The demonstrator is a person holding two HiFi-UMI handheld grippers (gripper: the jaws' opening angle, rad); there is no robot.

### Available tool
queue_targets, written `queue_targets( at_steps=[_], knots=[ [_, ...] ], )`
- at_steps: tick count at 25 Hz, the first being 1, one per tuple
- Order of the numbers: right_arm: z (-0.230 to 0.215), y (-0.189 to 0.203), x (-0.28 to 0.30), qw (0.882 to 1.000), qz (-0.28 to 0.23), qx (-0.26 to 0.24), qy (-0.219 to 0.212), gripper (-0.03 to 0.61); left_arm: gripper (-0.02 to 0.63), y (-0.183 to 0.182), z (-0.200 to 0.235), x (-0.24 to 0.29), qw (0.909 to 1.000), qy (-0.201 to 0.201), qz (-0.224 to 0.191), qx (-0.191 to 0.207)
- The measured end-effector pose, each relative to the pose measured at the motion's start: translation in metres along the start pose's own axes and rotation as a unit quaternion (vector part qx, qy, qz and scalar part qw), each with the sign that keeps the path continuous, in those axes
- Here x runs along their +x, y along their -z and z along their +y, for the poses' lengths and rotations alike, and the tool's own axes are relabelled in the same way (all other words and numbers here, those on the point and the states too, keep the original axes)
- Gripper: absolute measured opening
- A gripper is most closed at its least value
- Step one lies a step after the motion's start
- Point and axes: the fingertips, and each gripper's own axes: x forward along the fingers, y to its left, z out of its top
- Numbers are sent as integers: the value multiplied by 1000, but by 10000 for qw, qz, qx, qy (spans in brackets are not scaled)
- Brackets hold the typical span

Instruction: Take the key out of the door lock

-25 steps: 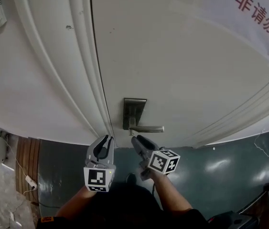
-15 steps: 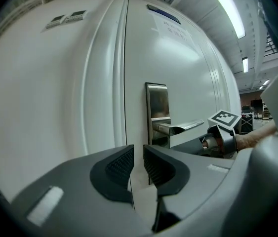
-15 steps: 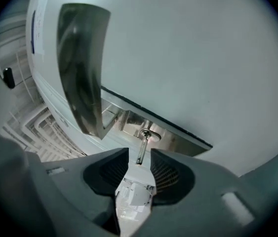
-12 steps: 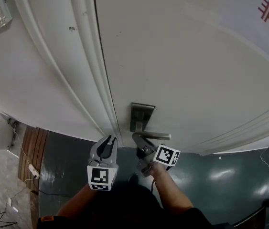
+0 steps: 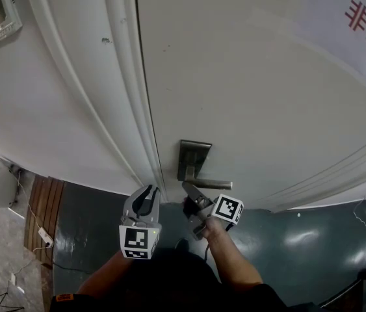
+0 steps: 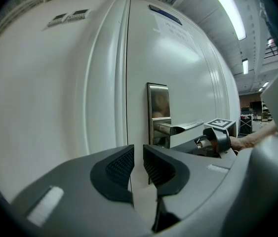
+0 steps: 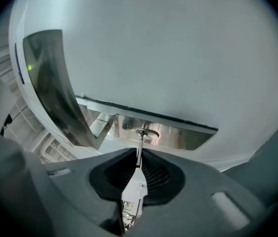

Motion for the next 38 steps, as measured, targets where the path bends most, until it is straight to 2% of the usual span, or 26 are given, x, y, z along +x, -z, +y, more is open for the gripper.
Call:
queue_targets(
  at_steps=[9,16,20,23,25,29,33,35,38],
  knots=[
    [1,8,-7,9969,-394,686,11,14,75,-10,-1,-4,9998,151,-154,-29],
    [7,38,-30,9960,-477,753,41,14,72,-6,2,-7,9994,293,-127,-136],
    [26,39,-37,9984,-544,74,137,14,61,-2,0,-11,9991,390,-66,-181],
    [32,45,-44,9941,-476,-729,646,14,41,-4,-5,-14,9984,521,-49,-217],
    [34,47,-51,9853,-460,-1306,1000,14,34,-5,-9,-15,9978,622,-60,-220],
    [44,50,-60,9659,-566,-2038,1493,14,20,-6,-13,-18,9970,756,-18,-144],
    [52,56,-69,9349,-578,-2846,2040,14,20,-9,-16,-22,9954,948,-40,-158],
    [57,60,-71,9233,-586,-3091,2202,14,18,-11,-18,-25,9940,1075,-78,-171],
    [62,68,-69,9137,-627,-3253,2352,14,18,-12,-17,-30,9917,1265,-145,-161]
  ],
)
